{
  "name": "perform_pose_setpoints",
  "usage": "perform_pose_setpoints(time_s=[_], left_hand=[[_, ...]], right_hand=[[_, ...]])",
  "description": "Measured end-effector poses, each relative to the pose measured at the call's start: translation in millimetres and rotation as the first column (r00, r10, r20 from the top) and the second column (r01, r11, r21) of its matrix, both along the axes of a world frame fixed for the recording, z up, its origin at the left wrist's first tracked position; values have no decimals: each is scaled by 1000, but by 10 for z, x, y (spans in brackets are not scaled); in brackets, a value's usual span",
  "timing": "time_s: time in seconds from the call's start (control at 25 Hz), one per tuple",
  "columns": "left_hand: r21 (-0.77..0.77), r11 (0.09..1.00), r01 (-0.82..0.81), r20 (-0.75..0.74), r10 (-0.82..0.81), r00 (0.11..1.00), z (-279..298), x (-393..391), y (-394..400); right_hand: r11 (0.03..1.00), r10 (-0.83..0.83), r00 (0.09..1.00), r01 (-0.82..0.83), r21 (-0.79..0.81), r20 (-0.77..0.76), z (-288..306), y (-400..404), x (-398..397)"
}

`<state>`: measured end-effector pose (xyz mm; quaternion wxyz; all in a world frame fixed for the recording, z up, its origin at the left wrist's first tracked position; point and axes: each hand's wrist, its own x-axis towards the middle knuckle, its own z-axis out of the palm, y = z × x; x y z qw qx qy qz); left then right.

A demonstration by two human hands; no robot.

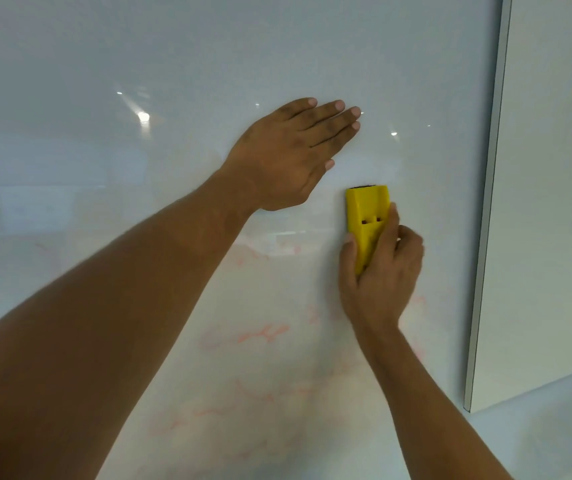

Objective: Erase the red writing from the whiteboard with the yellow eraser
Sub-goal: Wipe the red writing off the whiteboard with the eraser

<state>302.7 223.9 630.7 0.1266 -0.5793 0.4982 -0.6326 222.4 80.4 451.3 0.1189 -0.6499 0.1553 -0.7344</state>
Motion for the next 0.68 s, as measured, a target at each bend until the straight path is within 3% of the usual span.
perform_pose_setpoints(time_s=[0.04,0.12,0.16,0.2,0.24,0.28,0.32,0.36,0.4,0.44,0.48,0.56,0.6,0.64,0.68], left_hand=[[2,1000,5,8,-5,1000,0,0,40],[2,1000,17,20,-17,1000,-7,24,128],[2,1000,14,22,-14,1000,-7,42,174],[3,1000,4,22,-4,1000,-4,60,226],[8,1000,-8,21,8,1000,0,69,266],[11,1000,-16,21,16,1000,5,73,299],[12,1000,-19,23,19,1000,7,70,321],[13,1000,-19,26,18,999,6,64,324],[13,1000,-18,27,18,999,7,62,327],[14,1000,-18,25,17,1000,9,62,330],[19,1000,-18,22,18,1000,14,62,333],[41,999,-27,20,26,999,42,58,377],[58,998,-28,24,26,999,64,56,412],[75,997,-25,29,23,999,94,56,450],[87,996,-22,30,19,999,120,57,490]], right_hand=[[994,7,1000,-10,-112,-30,-60,164,49],[886,-79,990,16,-463,-118,-213,284,88],[865,-130,985,57,-498,-113,-184,187,90],[924,-121,989,79,-374,-88,-108,92,79],[988,-55,998,50,-149,-26,-35,78,62],[1000,-6,1000,6,7,17,-11,121,85],[1000,0,1000,0,5,8,-40,211,114],[985,-14,1000,9,-175,-27,-124,320,133],[917,-63,994,21,-397,-93,-208,362,131],[854,-132,983,48,-518,-126,-211,293,131],[863,-160,979,76,-499,-128,-134,176,117],[995,-47,998,45,-85,-29,42,128,113],[1000,-21,1000,21,17,-3,51,213,148],[998,-26,999,24,-66,-24,2,359,181],[954,-32,996,6,-301,-81,-111,492,204]])
